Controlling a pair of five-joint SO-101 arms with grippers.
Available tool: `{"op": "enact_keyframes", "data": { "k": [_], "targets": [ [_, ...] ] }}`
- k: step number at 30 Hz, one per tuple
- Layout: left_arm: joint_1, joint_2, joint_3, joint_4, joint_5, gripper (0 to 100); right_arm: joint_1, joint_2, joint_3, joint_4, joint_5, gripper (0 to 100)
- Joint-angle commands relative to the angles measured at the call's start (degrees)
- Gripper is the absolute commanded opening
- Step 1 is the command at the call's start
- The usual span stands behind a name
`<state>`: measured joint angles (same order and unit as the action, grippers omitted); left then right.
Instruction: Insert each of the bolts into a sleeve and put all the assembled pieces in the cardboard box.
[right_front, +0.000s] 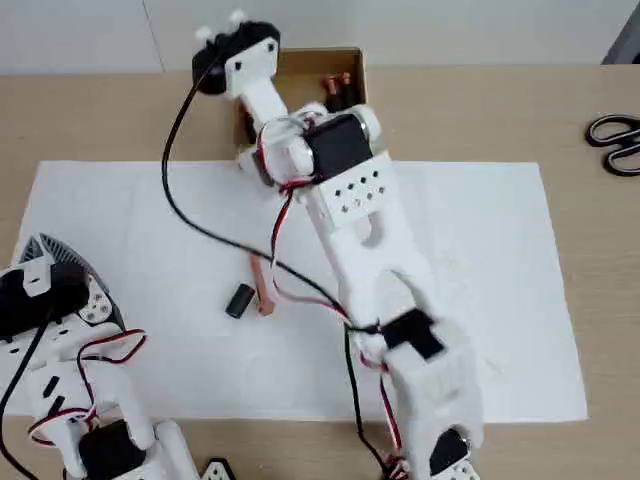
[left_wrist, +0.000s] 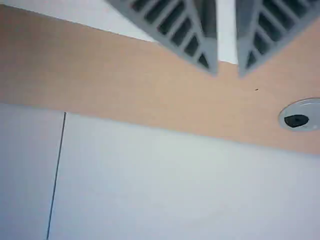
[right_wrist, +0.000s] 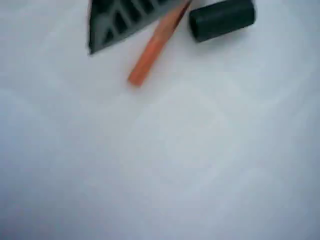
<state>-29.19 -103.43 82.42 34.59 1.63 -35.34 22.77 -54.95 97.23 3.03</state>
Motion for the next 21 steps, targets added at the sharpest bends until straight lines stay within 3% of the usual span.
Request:
{"op": "enact_keyframes", "data": {
  "k": [1,9,14,21],
  "targets": [
    [-0.3,-0.8,-0.3,0.4,0.2,2,-1.5,-8.5,10.4,-2.7,-8.8,18.0],
    [-6.5,-0.8,-0.3,3.3,0.2,2,-2.8,-8.0,12.0,-10.2,-38.9,18.0],
    [-16.5,-0.8,-0.1,4.5,0.4,2,-8.4,-3.8,15.5,-10.2,-43.2,18.0],
    [-24.4,-0.8,-0.1,15.8,8.5,2,-15.0,5.0,16.8,-10.4,-44.7,18.0]
  ]
}}
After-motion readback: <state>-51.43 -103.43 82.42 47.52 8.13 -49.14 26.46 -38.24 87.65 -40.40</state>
